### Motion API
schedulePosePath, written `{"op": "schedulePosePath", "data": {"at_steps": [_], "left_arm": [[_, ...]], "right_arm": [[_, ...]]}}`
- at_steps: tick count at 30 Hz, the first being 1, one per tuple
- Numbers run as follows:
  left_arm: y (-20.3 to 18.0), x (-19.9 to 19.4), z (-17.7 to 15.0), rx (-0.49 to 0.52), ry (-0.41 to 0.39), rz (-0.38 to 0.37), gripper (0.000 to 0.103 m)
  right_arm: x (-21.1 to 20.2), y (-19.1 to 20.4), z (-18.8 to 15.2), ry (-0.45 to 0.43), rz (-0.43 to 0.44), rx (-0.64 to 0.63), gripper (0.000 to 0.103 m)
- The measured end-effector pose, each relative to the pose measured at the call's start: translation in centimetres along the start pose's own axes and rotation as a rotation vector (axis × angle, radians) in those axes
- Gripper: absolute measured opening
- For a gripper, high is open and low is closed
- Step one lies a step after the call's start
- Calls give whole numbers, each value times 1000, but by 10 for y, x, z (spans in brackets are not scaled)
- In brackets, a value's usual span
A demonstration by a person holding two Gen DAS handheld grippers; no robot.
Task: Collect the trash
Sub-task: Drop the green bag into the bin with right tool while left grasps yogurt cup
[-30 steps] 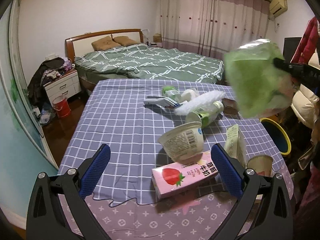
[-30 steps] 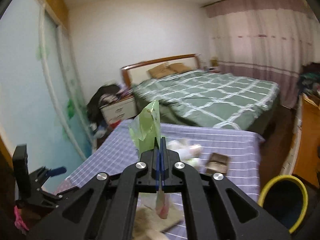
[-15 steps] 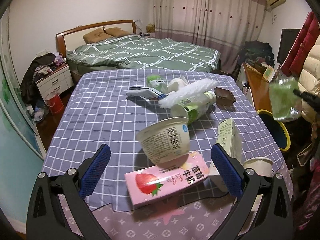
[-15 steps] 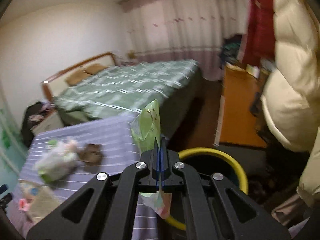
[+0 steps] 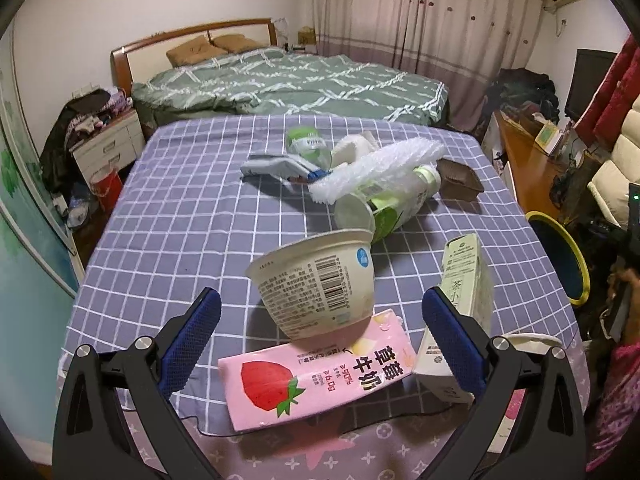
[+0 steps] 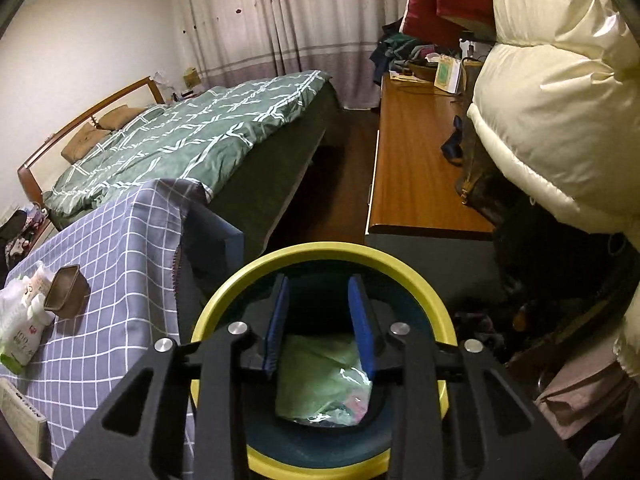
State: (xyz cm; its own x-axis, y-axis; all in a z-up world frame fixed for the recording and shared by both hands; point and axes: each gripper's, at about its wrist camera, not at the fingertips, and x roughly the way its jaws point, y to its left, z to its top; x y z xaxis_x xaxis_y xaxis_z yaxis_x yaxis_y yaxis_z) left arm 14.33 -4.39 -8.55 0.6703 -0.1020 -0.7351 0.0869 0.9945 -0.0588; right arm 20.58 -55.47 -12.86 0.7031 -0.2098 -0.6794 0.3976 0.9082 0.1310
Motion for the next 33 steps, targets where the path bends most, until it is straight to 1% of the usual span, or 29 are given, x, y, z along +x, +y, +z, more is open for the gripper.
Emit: {"op": "schedulePosePath", "data": {"at_steps": [2, 8, 13, 16, 20, 27, 33], "left_arm": [[1, 10, 1, -17, 26, -3, 99], [10, 39, 7, -87, 104, -39, 99], [10, 59, 10, -105, 160, -44, 97], [10, 65, 11, -115, 178, -47, 92], [14, 74, 13, -139, 204, -57, 81], [14, 75, 17, -133, 189, -66, 80], [16, 56, 27, -128, 129, -60, 80]], "right_arm": [[-1, -1, 4, -7, 6, -3, 37], [-10, 9, 1, -9, 23, -22, 39], [-10, 18, 0, 4, 40, -33, 40], [-10, 23, -1, 11, 50, -42, 40], [-11, 27, -4, 18, 64, -47, 40], [-18, 25, -10, 20, 78, -43, 40], [-31, 23, -14, -3, 96, -39, 40]]}}
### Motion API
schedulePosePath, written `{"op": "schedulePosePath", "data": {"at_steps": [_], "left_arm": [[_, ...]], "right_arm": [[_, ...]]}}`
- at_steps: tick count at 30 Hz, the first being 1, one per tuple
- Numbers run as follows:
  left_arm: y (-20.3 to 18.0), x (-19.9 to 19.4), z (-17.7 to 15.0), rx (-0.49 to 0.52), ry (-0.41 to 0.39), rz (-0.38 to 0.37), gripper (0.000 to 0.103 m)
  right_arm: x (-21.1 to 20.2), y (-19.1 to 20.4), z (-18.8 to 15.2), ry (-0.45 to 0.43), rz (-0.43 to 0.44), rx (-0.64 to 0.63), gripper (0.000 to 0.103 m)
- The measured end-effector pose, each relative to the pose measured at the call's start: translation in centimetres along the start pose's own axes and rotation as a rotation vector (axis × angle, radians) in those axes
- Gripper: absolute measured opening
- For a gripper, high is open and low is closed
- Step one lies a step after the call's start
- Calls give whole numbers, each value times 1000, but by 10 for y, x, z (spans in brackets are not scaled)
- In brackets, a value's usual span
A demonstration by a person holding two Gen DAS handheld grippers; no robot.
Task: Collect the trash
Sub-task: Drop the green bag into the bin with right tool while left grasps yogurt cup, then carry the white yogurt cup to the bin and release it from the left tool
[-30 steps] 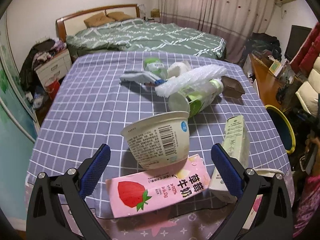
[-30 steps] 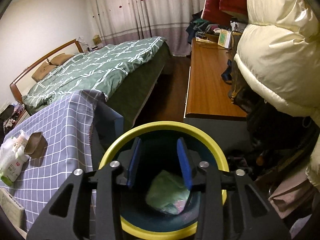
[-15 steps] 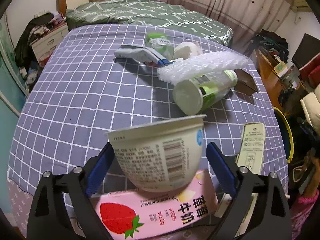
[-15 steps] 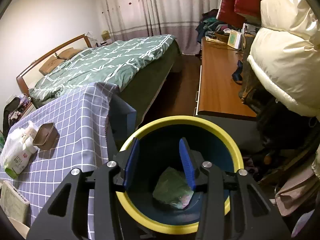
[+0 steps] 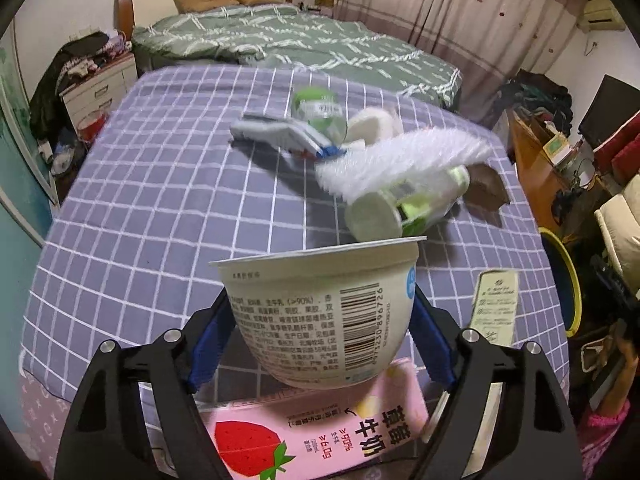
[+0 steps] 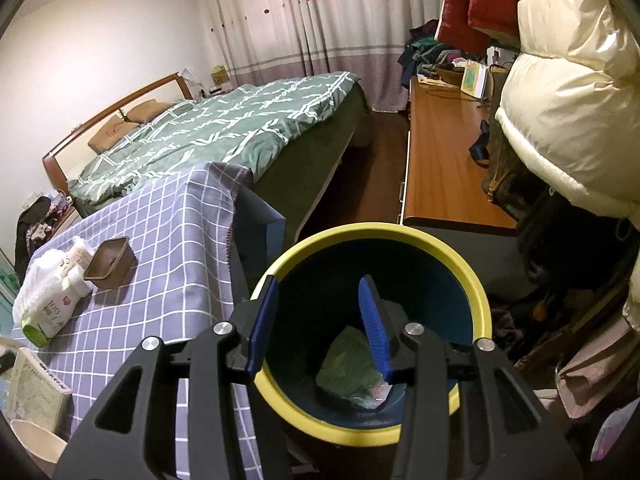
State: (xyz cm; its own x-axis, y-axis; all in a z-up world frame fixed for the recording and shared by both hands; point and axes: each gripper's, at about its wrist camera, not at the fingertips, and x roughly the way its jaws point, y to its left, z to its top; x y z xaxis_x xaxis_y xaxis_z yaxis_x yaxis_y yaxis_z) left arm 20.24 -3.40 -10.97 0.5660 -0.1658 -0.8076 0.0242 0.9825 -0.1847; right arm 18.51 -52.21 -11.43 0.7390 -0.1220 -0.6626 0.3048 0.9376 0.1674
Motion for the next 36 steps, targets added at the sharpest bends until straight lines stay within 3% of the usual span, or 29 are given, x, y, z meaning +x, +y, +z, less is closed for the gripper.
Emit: {"op": "schedulePosePath", "data": {"at_steps": [7, 15, 25, 36], "left_arm": [[-26, -39, 10, 59, -81, -27, 80], [-121, -62, 25, 233, -103, -180, 80], [-274, -32, 19, 470, 27, -365, 80], [-397, 37, -5, 567, 146, -392, 80]], "right_arm": [[-24, -9, -7, -41, 5, 10, 40], [-54, -42, -25, -83, -40, 42, 43], [-83, -92, -54, -115, -114, 125, 48], [-85, -120, -78, -94, -109, 180, 53]]}}
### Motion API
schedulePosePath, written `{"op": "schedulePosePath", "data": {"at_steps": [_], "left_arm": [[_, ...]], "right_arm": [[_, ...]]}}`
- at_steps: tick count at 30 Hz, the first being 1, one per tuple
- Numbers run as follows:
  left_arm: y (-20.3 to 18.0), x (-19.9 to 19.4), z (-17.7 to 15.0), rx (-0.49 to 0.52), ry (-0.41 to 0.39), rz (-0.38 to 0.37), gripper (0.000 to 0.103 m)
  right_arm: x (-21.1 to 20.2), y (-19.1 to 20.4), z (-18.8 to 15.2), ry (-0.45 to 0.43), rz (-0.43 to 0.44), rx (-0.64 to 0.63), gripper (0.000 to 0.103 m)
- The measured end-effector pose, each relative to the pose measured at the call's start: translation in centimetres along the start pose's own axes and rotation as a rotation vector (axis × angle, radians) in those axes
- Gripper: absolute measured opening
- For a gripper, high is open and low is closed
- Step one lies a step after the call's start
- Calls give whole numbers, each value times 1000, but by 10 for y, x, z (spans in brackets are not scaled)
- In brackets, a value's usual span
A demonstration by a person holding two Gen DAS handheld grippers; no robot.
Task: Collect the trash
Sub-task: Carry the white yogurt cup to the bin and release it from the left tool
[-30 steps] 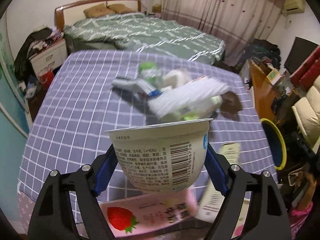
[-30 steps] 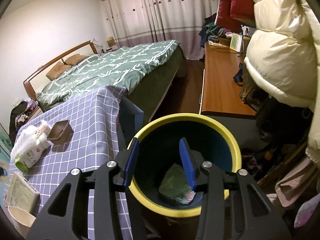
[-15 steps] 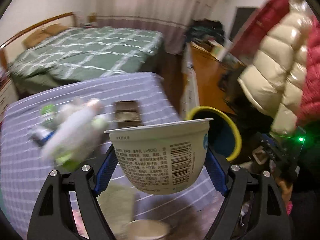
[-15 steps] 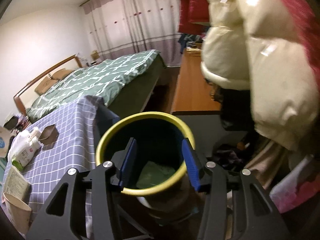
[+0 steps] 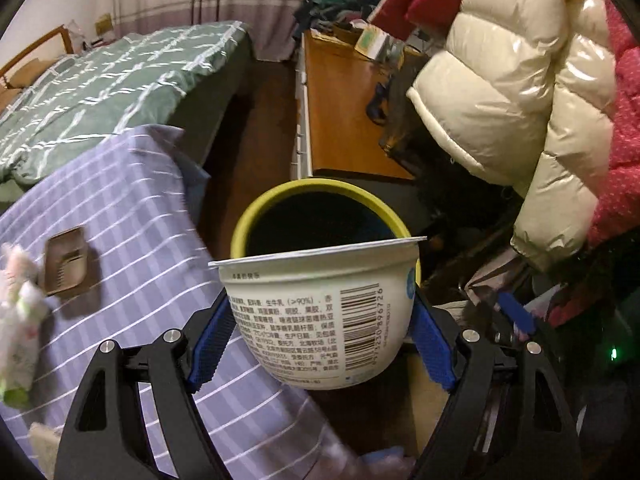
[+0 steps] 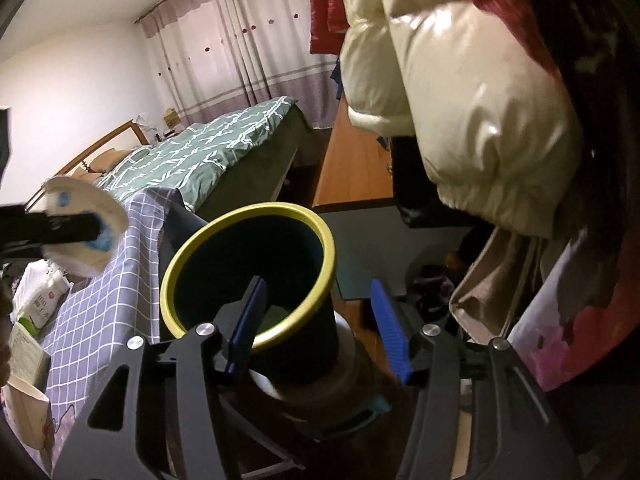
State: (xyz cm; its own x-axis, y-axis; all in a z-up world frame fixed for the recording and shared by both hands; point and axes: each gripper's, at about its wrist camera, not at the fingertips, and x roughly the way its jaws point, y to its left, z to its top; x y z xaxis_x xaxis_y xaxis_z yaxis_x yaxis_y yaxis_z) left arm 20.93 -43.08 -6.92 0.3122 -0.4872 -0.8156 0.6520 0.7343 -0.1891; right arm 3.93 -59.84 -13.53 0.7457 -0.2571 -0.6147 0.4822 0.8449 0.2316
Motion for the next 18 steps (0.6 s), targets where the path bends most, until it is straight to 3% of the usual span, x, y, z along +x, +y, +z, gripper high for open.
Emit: {"op": "schedulePosePath", "data": {"at_steps": [6, 10, 18], "left_arm": [[-14, 44, 17, -5, 23, 13, 84], [-9, 51, 23, -36, 31, 3, 87], [18, -26, 10, -56, -66, -24, 92]], "right_arm": [[-1, -13, -5, 8, -2, 26, 54], [-3, -15, -7, 11, 1, 34, 55], [-2, -2, -11, 27, 26, 24, 59]]}}
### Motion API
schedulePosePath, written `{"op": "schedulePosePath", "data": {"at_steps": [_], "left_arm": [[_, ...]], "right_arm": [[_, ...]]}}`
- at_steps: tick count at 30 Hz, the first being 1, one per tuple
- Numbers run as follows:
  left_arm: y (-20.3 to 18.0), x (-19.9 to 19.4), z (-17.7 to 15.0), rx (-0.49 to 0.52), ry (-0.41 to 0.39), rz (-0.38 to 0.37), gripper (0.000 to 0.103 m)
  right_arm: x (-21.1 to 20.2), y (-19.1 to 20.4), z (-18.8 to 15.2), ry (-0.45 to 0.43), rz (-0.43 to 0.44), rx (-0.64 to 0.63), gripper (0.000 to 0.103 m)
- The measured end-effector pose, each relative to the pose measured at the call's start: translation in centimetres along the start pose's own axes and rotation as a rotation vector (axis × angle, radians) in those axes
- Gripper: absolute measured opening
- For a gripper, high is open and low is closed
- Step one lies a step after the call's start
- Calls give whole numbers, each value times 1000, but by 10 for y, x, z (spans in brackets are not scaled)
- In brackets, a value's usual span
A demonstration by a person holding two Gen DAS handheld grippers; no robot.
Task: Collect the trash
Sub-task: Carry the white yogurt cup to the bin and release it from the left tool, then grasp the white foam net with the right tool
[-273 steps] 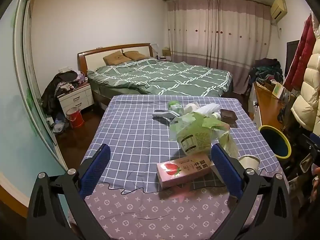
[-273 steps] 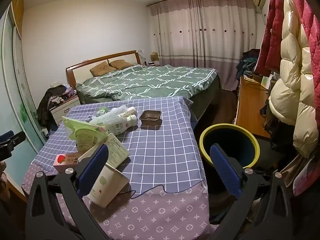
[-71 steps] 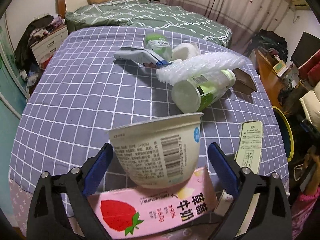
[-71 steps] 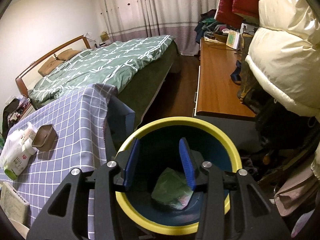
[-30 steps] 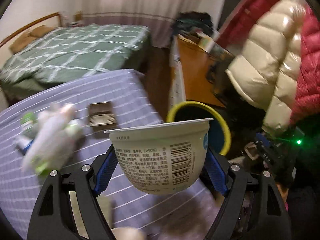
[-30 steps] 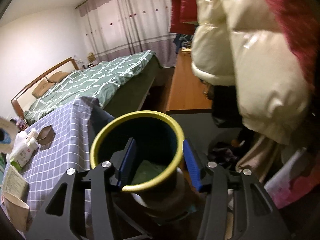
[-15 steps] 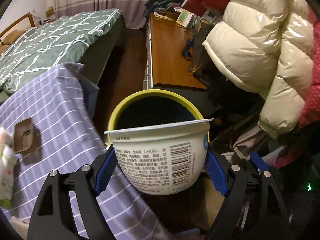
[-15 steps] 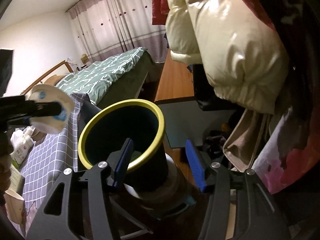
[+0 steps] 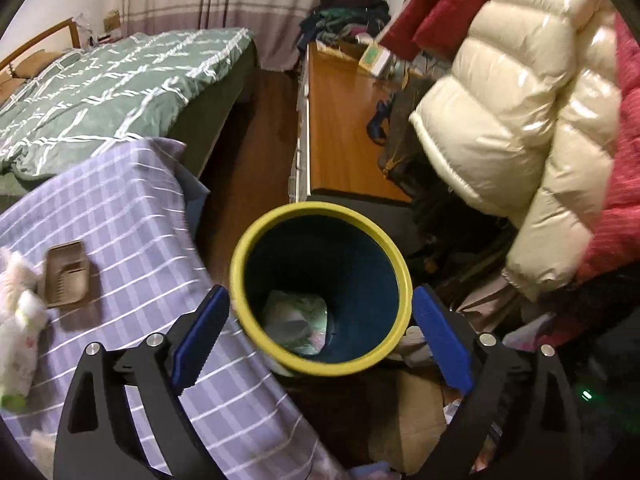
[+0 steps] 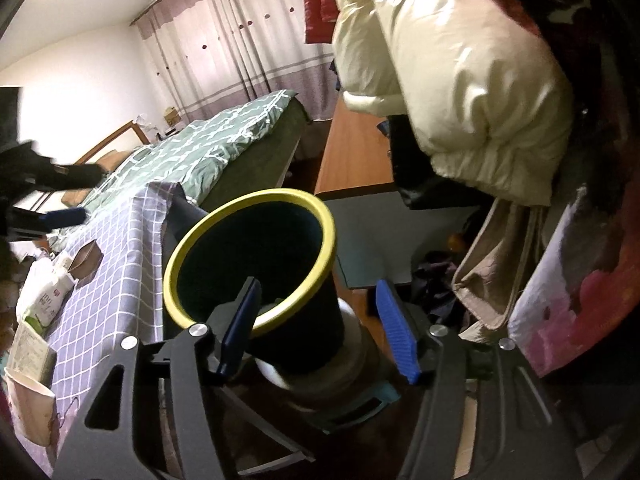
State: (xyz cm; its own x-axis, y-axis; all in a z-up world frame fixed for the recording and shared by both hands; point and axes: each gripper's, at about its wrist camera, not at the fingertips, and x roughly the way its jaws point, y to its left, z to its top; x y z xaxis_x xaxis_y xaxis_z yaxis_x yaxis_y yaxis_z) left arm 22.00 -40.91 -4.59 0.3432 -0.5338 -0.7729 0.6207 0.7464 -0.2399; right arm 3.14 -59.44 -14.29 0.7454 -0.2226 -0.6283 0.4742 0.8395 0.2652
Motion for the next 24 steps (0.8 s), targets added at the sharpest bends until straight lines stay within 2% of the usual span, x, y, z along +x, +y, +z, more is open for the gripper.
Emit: {"op": "schedulePosePath", "data": {"at_steps": [5, 15, 19, 24], "left_arm": [[31, -73, -23, -10, -114, 36, 97], [118, -208, -107, -118, -325, 246, 98], [149, -242, -144, -167, -371, 343, 98], [188, -267, -188, -257, -398, 400, 98]], "right_arm": [[3, 19, -6, 25, 24, -26, 60], [1, 92, -24, 74, 110, -168, 60], [2, 131, -32, 100, 164, -236, 60], [-1, 191, -36, 113, 247, -331, 60]]}}
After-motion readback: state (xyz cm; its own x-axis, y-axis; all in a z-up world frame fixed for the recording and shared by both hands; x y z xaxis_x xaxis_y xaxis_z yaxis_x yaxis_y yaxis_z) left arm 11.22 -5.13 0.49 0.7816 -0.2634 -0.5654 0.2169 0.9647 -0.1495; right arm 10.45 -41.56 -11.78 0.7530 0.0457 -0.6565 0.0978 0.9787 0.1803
